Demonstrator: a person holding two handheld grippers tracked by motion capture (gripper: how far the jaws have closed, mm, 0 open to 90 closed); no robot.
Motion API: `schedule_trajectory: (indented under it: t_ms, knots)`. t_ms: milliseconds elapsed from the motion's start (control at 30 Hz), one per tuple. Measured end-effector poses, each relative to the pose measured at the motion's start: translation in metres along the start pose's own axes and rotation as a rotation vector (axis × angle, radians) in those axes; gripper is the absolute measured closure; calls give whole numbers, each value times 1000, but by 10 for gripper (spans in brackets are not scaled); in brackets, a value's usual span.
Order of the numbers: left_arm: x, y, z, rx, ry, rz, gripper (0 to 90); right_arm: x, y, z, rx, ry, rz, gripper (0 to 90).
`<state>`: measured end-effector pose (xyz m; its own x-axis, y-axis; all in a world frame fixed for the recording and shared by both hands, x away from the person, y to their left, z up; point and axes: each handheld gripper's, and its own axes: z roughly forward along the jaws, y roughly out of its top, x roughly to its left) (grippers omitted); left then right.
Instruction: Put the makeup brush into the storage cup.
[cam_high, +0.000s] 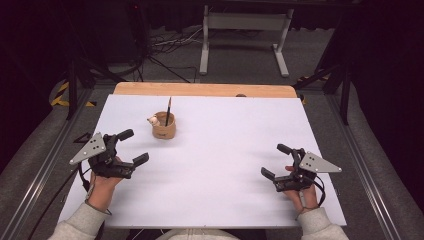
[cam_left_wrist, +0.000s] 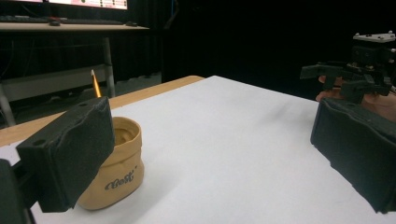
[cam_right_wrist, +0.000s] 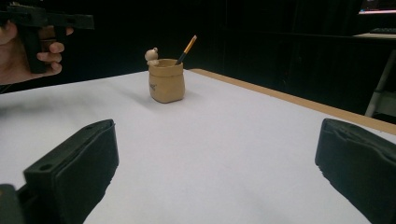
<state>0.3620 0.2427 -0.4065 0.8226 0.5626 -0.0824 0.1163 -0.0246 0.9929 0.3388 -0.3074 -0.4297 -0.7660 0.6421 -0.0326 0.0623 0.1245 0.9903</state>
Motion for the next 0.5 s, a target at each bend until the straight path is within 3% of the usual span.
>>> schedule_trajectory:
  t_ms: [233, 500]
  knots:
    - [2, -12, -2, -6, -1, -18, 5, 0, -2, 0, -1, 8, -3, 0]
    - [2, -23, -1, 11, -2, -12, 2, 1, -4, 0, -10, 24, -10, 0]
